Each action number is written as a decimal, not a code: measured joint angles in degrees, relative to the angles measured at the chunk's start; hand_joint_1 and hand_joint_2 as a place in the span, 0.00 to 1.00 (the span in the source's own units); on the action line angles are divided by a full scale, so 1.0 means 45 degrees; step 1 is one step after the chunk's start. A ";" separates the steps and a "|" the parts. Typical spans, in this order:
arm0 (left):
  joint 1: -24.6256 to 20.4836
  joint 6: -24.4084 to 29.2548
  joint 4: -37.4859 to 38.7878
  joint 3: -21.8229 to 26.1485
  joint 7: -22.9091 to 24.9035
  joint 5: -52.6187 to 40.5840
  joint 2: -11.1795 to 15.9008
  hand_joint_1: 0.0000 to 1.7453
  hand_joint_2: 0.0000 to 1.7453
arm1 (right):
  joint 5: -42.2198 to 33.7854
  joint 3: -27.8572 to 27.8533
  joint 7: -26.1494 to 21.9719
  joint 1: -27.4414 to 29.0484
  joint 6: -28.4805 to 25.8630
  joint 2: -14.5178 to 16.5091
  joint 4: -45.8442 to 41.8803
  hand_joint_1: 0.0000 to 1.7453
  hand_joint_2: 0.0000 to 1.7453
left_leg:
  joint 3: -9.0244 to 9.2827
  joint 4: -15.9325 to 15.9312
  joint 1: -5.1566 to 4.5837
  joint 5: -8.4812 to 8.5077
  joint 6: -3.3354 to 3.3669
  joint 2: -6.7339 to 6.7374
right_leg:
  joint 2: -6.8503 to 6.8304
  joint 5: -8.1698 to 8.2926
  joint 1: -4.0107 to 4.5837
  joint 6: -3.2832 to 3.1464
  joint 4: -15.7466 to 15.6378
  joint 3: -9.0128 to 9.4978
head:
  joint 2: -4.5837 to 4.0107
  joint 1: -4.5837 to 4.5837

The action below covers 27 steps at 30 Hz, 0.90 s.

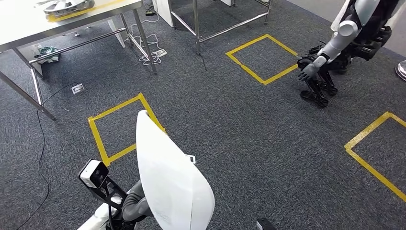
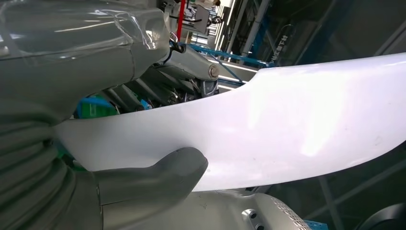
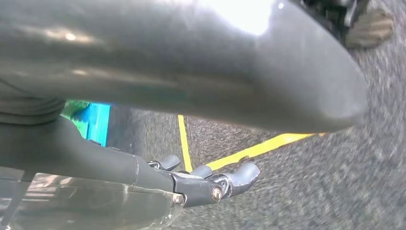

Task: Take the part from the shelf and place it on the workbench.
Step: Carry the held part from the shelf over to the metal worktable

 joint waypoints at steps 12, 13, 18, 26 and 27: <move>-0.0467 0.0002 0.0247 -0.0537 0.0152 0.0163 -0.0437 1.00 1.00 | 0.0086 0.0066 0.0031 0.0134 0.0306 -0.0645 0.0013 0.00 0.00 | 0.1101 -0.1270 -0.0236 0.0048 0.0407 -0.1690 | 0.0972 -0.0488 0.0196 0.0151 0.2312 -0.1477 | 0.0000 0.0115; -0.0468 0.0002 0.0265 -0.0560 0.0149 0.0185 -0.0441 1.00 1.00 | 0.0057 0.0072 0.0038 0.0142 0.0176 -0.0646 0.0021 0.00 0.00 | 0.1137 -0.1201 -0.0241 -0.0036 0.0368 -0.1887 | 0.1096 -0.0005 0.0186 0.0278 0.1456 -0.1205 | 0.0000 0.0115; -0.0486 0.0002 0.0333 -0.0655 0.0103 0.0305 -0.0411 1.00 1.00 | -0.0008 0.0079 0.0085 0.0090 -0.0078 -0.0486 0.0034 0.00 0.00 | 0.1040 -0.0827 -0.0268 -0.0426 0.0128 -0.2484 | 0.1384 0.0757 0.0175 0.0082 -0.0420 -0.0406 | 0.0000 0.0100; -0.0572 -0.0004 0.0404 -0.0782 -0.0018 0.0356 -0.0255 1.00 1.00 | -0.0051 0.0079 0.0097 0.0203 -0.0360 -0.0273 0.0034 0.00 0.00 | -0.1165 0.2742 0.0182 -0.1439 -0.0575 -0.1003 | 0.0500 0.0270 0.0028 -0.0293 -0.0547 0.0245 | 0.0000 0.0004; -0.0572 -0.0004 0.0410 -0.0799 -0.0018 0.0356 -0.0237 1.00 1.00 | -0.0050 0.0079 0.0097 0.0216 -0.0359 -0.0253 0.0034 0.00 0.00 | -0.1132 0.2393 0.0253 -0.1011 -0.0622 -0.0935 | 0.0375 0.0181 0.0006 -0.0253 -0.0548 0.0364 | 0.0000 0.0001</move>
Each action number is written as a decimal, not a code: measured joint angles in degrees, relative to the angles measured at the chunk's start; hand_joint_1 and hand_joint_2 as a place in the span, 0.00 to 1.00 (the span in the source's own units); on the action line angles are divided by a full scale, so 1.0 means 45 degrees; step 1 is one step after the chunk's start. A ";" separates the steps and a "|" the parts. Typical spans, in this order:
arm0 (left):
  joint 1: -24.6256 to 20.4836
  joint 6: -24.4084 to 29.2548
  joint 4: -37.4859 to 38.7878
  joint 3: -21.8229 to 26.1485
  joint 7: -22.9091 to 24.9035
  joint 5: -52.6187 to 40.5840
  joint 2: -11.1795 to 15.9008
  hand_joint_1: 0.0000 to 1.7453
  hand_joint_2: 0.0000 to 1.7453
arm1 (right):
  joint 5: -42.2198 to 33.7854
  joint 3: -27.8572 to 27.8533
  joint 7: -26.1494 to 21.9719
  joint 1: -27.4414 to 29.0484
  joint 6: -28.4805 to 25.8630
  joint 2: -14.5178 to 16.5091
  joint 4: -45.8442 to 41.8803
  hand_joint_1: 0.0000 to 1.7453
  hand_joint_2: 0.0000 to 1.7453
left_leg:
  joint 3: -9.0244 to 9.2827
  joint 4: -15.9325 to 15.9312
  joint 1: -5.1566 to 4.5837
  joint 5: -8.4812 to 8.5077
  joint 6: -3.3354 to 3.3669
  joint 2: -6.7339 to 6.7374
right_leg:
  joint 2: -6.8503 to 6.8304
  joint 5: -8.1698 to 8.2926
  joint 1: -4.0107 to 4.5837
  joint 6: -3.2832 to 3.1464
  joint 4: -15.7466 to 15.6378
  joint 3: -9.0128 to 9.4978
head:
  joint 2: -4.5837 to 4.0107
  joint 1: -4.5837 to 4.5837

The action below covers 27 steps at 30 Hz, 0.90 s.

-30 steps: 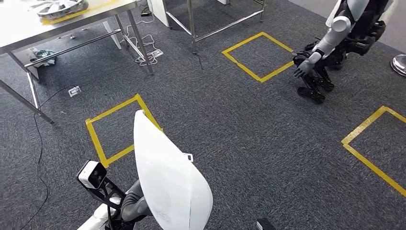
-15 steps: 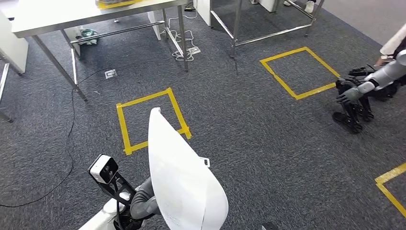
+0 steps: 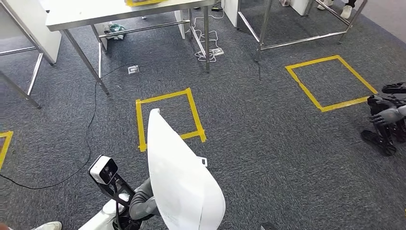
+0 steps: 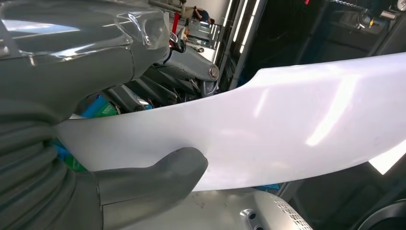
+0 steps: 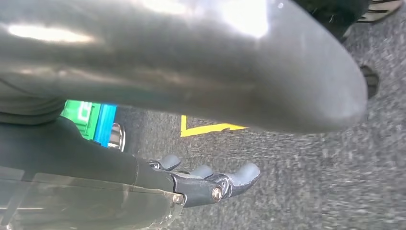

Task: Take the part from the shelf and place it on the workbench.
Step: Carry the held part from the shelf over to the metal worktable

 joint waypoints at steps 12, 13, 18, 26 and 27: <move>-0.0135 -0.0007 -0.0004 -0.0087 -0.0029 0.0002 -0.0015 1.00 1.00 | -0.0005 0.0000 0.0013 -0.0038 -0.0044 0.0047 -0.0029 0.00 0.00 | 0.1682 -0.3519 -0.0260 0.1380 0.0739 0.0009 | 0.0339 -0.1448 0.0134 0.0274 0.2415 -0.0709 | 0.0000 0.0093; -0.0134 -0.0004 0.0010 -0.0100 -0.0032 0.0000 -0.0024 1.00 1.00 | -0.0016 0.0000 0.0013 -0.0002 -0.0069 0.0041 -0.0025 0.00 0.00 | 0.1695 -0.3515 -0.0283 0.1351 0.0789 -0.0193 | 0.0466 -0.1596 0.0149 0.0250 0.3157 -0.1248 | 0.0000 0.0104; -0.0043 0.0012 0.0070 -0.0107 -0.0083 0.0001 -0.0019 1.00 1.00 | -0.0173 -0.0033 -0.0152 0.0067 -0.0325 -0.0007 -0.0010 0.00 0.00 | 0.1955 -0.3375 -0.0362 0.1034 0.0678 -0.0830 | 0.0566 0.0166 0.0164 0.0622 0.0887 -0.1019 | 0.0000 0.0109; 0.0007 0.0041 0.0063 -0.0006 -0.0106 -0.0001 0.0037 1.00 1.00 | -0.0219 -0.0111 -0.0368 0.0025 -0.0445 0.0069 -0.0015 0.00 0.00 | 0.1307 -0.1746 -0.0262 -0.0043 0.0154 -0.0298 | 0.0596 0.0406 0.0108 -0.0045 0.0048 -0.0479 | 0.0000 0.0050; 0.0008 0.0042 0.0063 0.0005 -0.0101 -0.0008 0.0046 1.00 1.00 | -0.0215 -0.0112 -0.0369 0.0025 -0.0436 0.0072 -0.0015 0.00 0.00 | 0.0842 -0.0856 -0.0200 -0.0389 0.0060 -0.0174 | 0.0581 0.0366 0.0116 -0.0099 0.0051 -0.0441 | 0.0000 0.0039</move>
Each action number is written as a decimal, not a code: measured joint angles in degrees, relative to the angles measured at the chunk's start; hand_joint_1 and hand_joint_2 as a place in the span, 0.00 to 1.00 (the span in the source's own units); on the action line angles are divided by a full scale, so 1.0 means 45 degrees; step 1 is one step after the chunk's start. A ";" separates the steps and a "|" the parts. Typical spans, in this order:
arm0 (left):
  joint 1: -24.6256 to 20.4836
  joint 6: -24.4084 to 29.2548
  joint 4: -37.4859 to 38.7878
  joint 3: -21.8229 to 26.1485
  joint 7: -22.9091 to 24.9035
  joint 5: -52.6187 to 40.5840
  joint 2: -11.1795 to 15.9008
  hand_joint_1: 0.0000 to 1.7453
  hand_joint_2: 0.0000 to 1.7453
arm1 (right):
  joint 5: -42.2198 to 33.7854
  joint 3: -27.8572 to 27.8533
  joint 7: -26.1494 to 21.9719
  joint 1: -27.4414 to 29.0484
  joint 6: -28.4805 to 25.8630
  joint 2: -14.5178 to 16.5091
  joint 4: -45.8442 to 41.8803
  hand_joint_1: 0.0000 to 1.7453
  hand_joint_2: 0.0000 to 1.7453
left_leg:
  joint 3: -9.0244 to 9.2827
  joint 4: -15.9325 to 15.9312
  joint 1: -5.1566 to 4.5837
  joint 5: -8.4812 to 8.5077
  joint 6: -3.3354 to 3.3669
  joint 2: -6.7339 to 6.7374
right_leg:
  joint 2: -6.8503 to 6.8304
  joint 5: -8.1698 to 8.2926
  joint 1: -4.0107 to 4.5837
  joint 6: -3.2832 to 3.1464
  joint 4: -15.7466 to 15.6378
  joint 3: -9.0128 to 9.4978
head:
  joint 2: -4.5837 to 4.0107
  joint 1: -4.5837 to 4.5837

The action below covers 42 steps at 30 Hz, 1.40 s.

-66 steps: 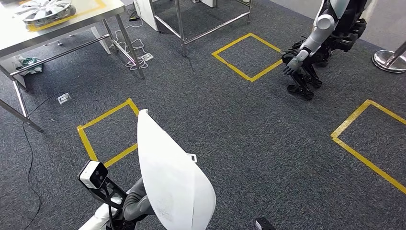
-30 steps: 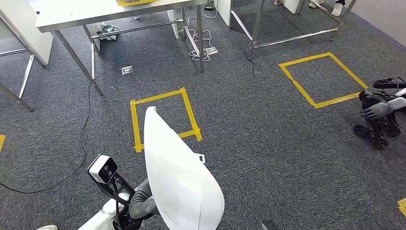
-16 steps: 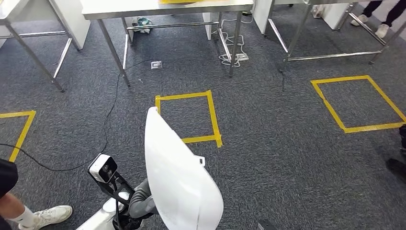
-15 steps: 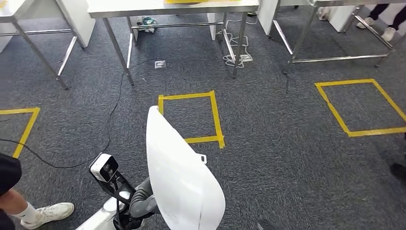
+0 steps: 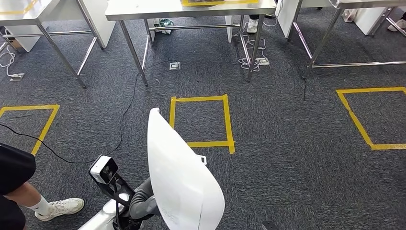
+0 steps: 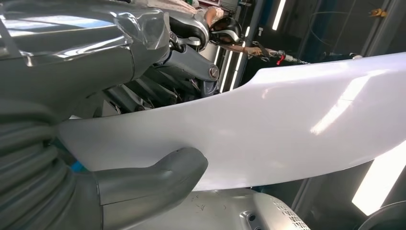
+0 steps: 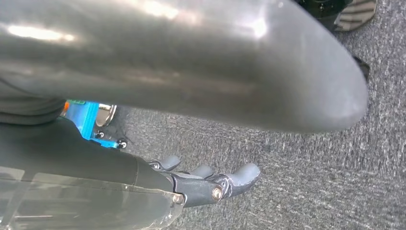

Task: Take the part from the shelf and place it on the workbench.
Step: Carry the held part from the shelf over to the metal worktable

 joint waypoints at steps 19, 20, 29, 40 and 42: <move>0.0190 0.0080 -0.0217 0.0217 0.0317 -0.0124 0.0070 1.00 1.00 | -0.0043 -0.0194 -0.0103 0.0018 0.0189 0.0164 -0.0001 0.00 0.00 | 0.1669 -0.3081 -0.0037 0.1332 0.0704 0.0017 | -0.0038 -0.0744 0.0044 0.0546 0.2769 -0.1604 | 0.0000 0.0024; 0.0206 0.0087 -0.0217 0.0217 0.0335 -0.0120 0.0069 1.00 1.00 | -0.0043 -0.0198 -0.0109 0.0022 0.0189 0.0160 0.0000 0.00 0.00 | 0.1767 -0.3010 -0.0016 0.1211 0.0633 -0.0010 | -0.0039 -0.0290 -0.0002 0.0714 0.1924 -0.1267 | 0.0000 0.0026; 0.0212 0.0118 -0.0304 0.0266 0.0372 -0.0094 0.0076 1.00 1.00 | -0.0046 -0.0213 -0.0146 0.0006 0.0189 0.0233 -0.0015 0.00 0.00 | 0.1367 -0.1477 0.0099 0.0030 0.0040 0.0077 | 0.0051 -0.0156 -0.0063 -0.0052 -0.0096 0.0163 | 0.0000 0.0011; 0.0446 0.0199 -0.0395 0.0288 0.0481 -0.0095 0.0221 1.00 1.00 | -0.0039 -0.0219 -0.0193 0.0125 0.0376 0.0384 -0.0021 0.00 0.00 | 0.0206 -0.2372 -0.0185 0.2465 0.0762 0.0218 | 0.0058 -0.1559 0.0054 0.0281 -0.0824 0.2514 | 0.0000 -0.0018; 0.0405 0.0198 -0.0503 0.0321 0.0499 -0.0096 0.0215 1.00 1.00 | -0.0045 -0.0221 -0.0230 0.0078 0.0440 0.0435 -0.0029 0.00 0.00 | 0.0879 -0.3026 -0.0172 0.2131 0.0939 0.0182 | 0.0017 -0.1082 0.0090 0.0638 -0.0202 0.2364 | 0.0000 -0.0040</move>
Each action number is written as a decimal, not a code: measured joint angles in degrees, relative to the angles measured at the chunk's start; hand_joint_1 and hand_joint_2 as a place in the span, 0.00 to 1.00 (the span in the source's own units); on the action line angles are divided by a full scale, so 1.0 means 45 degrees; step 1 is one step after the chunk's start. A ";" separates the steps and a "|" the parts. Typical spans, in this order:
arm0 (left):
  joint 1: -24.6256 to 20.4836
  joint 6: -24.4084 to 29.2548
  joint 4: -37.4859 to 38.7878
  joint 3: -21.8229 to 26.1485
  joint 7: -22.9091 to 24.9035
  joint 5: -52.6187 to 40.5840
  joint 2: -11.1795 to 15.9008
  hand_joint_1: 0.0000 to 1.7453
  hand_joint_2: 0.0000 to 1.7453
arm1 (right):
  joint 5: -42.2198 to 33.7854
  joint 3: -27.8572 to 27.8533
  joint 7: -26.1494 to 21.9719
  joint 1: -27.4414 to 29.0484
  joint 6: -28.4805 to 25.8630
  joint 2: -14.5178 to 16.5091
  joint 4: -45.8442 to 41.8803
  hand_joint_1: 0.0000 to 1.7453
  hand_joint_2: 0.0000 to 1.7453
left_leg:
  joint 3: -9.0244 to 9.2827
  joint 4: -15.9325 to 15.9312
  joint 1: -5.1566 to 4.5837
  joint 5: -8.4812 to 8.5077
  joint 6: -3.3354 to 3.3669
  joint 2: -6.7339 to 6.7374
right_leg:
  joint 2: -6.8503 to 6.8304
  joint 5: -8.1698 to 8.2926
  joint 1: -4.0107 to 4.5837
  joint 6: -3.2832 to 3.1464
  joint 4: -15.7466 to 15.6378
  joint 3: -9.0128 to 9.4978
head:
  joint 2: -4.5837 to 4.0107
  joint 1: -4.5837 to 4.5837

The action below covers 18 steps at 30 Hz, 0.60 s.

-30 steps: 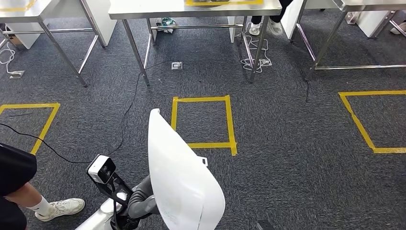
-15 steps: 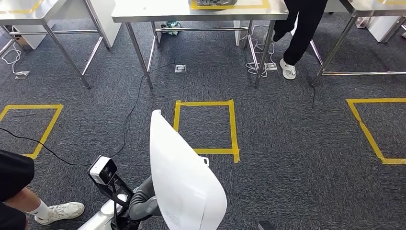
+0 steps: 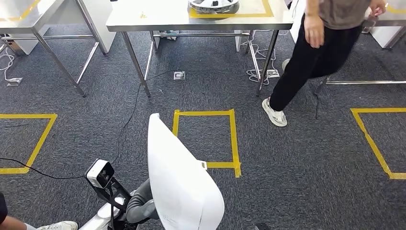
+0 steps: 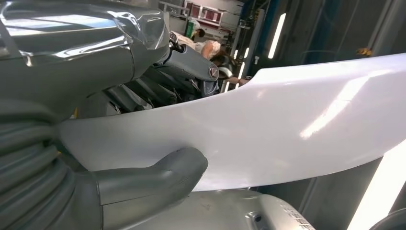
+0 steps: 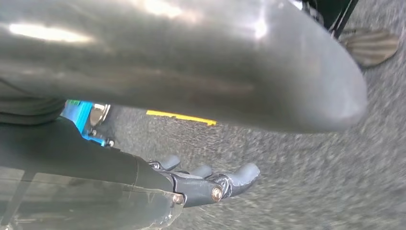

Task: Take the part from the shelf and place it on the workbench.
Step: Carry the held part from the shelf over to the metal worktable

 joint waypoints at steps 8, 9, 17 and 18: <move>0.0042 0.0153 -0.0059 -0.0085 0.0500 0.0212 -0.0035 1.00 1.00 | -0.0124 -0.0079 -0.0333 0.0190 0.0174 -0.0052 0.0011 0.00 0.00 | 0.2457 -0.0587 0.0239 -0.1742 -0.0234 -0.0257 | 0.0003 -0.1277 -0.0069 -0.0123 0.2226 -0.3513 | 0.0000 0.0058; 0.0044 0.0169 -0.0058 -0.0107 0.0578 0.0282 -0.0033 1.00 1.00 | -0.0164 -0.0086 -0.0382 0.0279 0.0262 -0.0055 0.0022 0.00 0.00 | 0.2779 -0.0590 0.0272 -0.2063 -0.0333 -0.0270 | -0.0049 -0.0696 -0.0132 0.0239 0.1530 -0.3553 | 0.0000 0.0060; -0.0410 0.0215 -0.0199 -0.0362 0.0868 0.0594 0.0001 1.00 1.00 | -0.0429 -0.0289 -0.0629 0.0484 0.0667 0.0128 0.0091 0.00 0.00 | 0.2199 0.2702 0.0348 -0.1953 -0.0829 -0.0121 | -0.0089 0.1256 -0.0169 -0.0612 0.0028 -0.2119 | 0.0000 -0.0017; -0.0419 0.0214 -0.0208 -0.0392 0.0879 0.0597 0.0010 1.00 1.00 | -0.0435 -0.0307 -0.0643 0.0504 0.0674 0.0124 0.0094 0.00 0.00 | 0.1390 0.3573 0.0374 -0.2037 -0.0902 -0.0094 | -0.0062 0.1110 -0.0175 -0.0708 -0.0093 -0.1874 | 0.0000 -0.0018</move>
